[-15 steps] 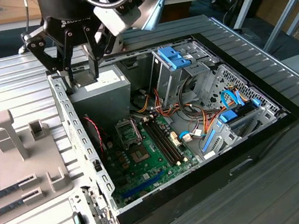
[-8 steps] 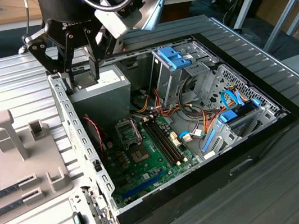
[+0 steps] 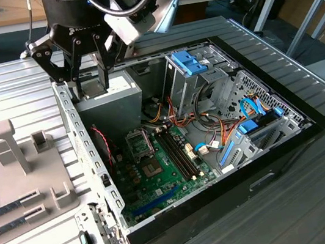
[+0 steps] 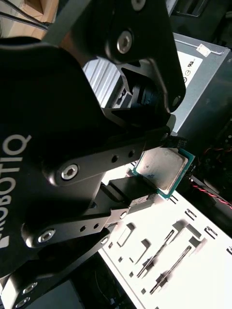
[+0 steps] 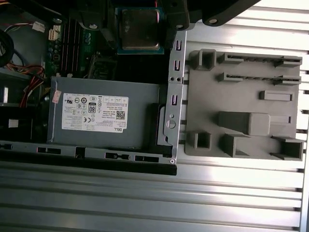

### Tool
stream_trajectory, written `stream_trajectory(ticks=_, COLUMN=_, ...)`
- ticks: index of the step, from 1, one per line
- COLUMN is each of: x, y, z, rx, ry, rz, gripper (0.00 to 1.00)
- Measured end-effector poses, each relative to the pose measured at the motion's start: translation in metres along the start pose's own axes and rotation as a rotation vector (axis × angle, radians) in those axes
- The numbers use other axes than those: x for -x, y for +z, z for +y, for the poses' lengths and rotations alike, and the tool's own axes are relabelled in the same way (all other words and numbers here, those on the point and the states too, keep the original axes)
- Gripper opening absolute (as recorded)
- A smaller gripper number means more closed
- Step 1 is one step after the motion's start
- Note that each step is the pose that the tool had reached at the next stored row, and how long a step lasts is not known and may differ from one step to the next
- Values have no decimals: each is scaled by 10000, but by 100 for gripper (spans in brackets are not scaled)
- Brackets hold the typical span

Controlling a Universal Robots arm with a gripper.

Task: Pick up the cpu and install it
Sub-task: 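Pick up the cpu and move it towards the insertion slot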

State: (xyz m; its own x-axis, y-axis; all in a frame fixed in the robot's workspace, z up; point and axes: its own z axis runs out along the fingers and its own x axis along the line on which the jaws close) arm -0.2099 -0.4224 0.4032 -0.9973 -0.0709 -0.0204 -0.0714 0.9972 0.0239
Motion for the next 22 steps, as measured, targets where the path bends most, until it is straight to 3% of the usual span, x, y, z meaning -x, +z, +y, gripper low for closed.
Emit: stream_trajectory(ticks=22, x=4, y=68, z=-63, rx=0, ry=0, rz=0, gripper=47)
